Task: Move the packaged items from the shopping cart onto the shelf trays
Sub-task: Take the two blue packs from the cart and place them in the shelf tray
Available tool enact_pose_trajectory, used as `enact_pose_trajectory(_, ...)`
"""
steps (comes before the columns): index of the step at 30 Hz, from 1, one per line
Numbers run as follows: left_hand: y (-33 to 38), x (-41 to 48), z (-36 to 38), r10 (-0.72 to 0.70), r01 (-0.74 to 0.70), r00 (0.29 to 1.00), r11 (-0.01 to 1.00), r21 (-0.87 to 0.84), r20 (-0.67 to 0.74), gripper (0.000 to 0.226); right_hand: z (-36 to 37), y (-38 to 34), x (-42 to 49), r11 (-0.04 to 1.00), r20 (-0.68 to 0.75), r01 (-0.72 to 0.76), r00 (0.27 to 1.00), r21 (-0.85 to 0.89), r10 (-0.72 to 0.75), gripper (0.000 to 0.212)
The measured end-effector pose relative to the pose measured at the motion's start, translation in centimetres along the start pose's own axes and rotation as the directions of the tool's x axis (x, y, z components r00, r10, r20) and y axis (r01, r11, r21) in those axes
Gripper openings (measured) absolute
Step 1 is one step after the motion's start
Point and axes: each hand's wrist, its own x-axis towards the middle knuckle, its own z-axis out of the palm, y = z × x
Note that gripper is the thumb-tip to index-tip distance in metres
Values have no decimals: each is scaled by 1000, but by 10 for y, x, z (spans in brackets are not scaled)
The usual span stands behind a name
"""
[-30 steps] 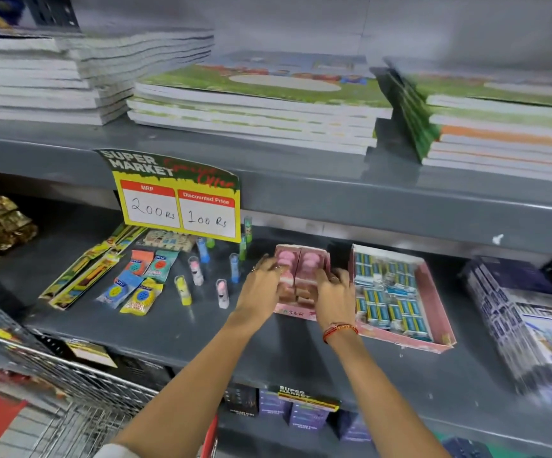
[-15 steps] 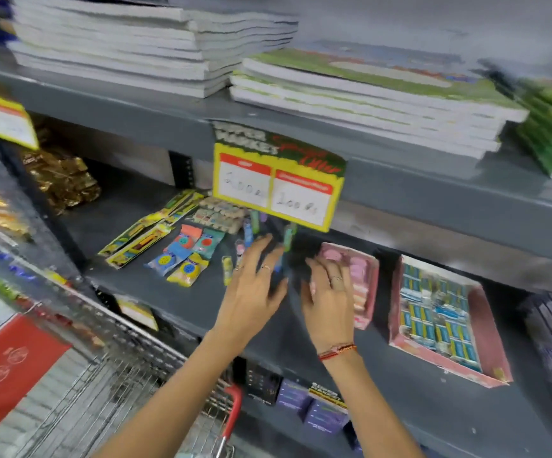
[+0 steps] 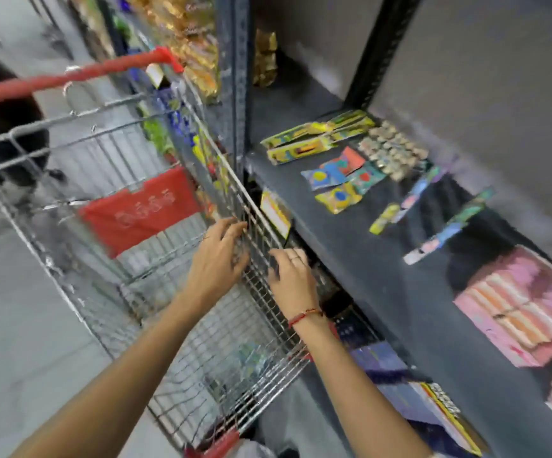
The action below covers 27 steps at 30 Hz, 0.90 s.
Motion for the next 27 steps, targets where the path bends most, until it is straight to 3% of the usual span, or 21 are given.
enact_pose_trajectory(3, -42, -21, 27, -174, 174, 976, 985, 8, 132, 45, 50, 16, -6, 997, 275, -65, 958, -49, 76, 32)
enact_pose_trajectory(6, -66, -40, 55, -340, 348, 894, 937, 24, 291, 45, 84, 32, -16, 978, 462, -144, 865, -151, 199, 29)
enact_pose_trajectory(11, -98, -80, 124, -548, 616, 634, 784, 71, 546, 44, 148, 58, -29, 905, 721, -279, 548, -320, 424, 30)
enact_pose_trajectory(14, -100, -111, 166, -624, 803, 406, 592, 65, 668, 26, 176, 74, -42, 832, 739, -413, 411, -371, 533, 30)
enact_pose_trajectory(17, -96, -140, 200, -656, 891, 245, 443, 101, 714, 24, 196, 86, -51, 760, 733, -527, 330, -381, 595, 29)
enact_pose_trajectory(20, -89, -155, 222, -680, 946, 194, 320, 48, 707, 22, 207, 87, -51, 715, 719, -580, 293, -391, 631, 31)
enact_pose_trajectory(22, -83, -157, 230, -664, 968, 186, 249, -21, 724, 15, 214, 89, -51, 717, 718, -563, 285, -411, 635, 46)
enact_pose_trajectory(24, -78, -157, 233, -627, 981, 184, 168, -100, 757, 7, 217, 86, -50, 711, 763, -571, 212, -411, 611, 56)
enact_pose_trajectory(27, -76, -159, 233, -602, 980, 188, 58, -192, 776, 27, 218, 87, -45, 700, 787, -575, 148, -424, 599, 59)
